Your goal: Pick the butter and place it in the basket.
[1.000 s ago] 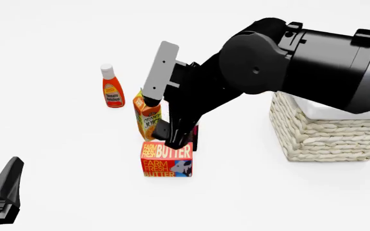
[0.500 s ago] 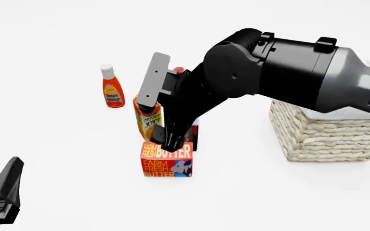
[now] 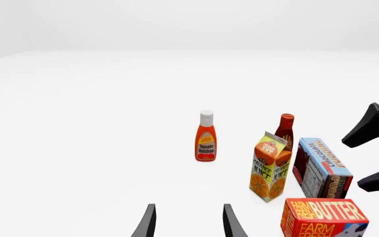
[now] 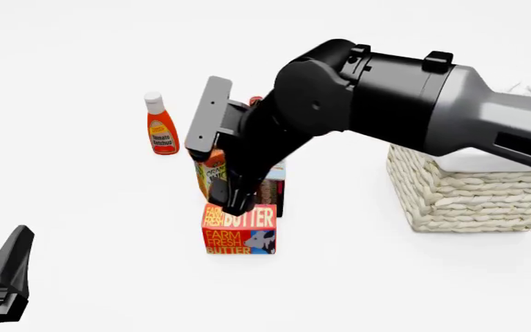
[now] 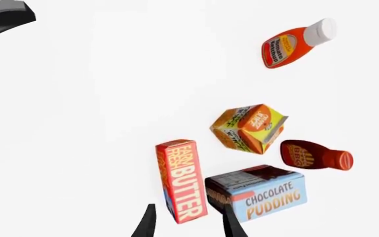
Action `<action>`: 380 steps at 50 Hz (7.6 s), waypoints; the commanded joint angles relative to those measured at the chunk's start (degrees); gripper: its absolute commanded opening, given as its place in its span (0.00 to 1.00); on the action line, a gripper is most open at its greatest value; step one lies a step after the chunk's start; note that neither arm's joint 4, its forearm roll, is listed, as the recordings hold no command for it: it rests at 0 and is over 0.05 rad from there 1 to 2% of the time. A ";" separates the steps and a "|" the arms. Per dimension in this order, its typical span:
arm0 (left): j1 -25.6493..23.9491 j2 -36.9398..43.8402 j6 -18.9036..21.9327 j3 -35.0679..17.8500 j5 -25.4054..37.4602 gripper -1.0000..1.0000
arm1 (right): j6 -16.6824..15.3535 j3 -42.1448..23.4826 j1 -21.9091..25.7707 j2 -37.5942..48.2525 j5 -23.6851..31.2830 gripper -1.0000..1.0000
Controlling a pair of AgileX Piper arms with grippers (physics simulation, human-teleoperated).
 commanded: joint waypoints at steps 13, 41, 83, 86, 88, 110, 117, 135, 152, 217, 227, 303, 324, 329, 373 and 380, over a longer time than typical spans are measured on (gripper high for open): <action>0.00 0.00 0.00 0.00 0.00 1.00 | -0.67 -3.41 0.23 3.24 0.82 1.00; 0.00 0.00 0.00 0.00 0.00 1.00 | 0.14 -8.13 1.38 7.16 2.54 1.00; 0.00 0.00 0.00 0.00 0.00 1.00 | 0.73 -10.05 2.03 12.40 1.34 1.00; 0.00 0.00 0.00 0.00 0.00 1.00 | 0.85 -10.32 2.11 12.47 1.55 1.00; 0.00 0.00 0.00 0.00 0.00 1.00 | 0.85 -10.33 2.11 12.47 1.55 1.00; 0.00 0.00 0.00 0.00 0.00 1.00 | 0.52 -9.47 1.36 13.35 0.73 1.00; 0.00 0.00 0.00 0.00 0.00 1.00 | 0.21 -9.64 0.86 13.53 0.72 1.00; 0.00 0.00 0.00 0.00 0.00 1.00 | -0.06 -9.57 0.44 13.88 0.48 1.00; 0.00 0.00 0.00 0.00 0.00 1.00 | 0.00 -10.07 0.69 14.60 0.48 1.00; 0.00 0.00 0.00 0.00 0.00 1.00 | 0.83 -11.19 1.12 17.95 -0.03 1.00; 0.00 0.00 0.00 0.00 0.00 1.00 | 1.26 -11.63 1.24 18.64 -0.04 1.00; 0.00 0.00 0.00 0.00 0.00 1.00 | 0.91 -10.32 -0.61 21.35 -0.69 1.00; 0.00 0.00 0.00 0.00 0.00 1.00 | 1.18 -10.64 -0.79 22.40 -0.79 1.00; 0.00 0.00 0.00 0.00 0.00 1.00 | 1.26 -10.42 -0.75 22.59 -1.01 1.00; 0.00 0.00 0.00 0.00 0.00 1.00 | 1.96 -10.24 -1.21 24.96 -0.83 1.00; 0.00 0.00 0.00 0.00 0.00 1.00 | 1.97 -10.01 -1.42 25.28 -0.91 1.00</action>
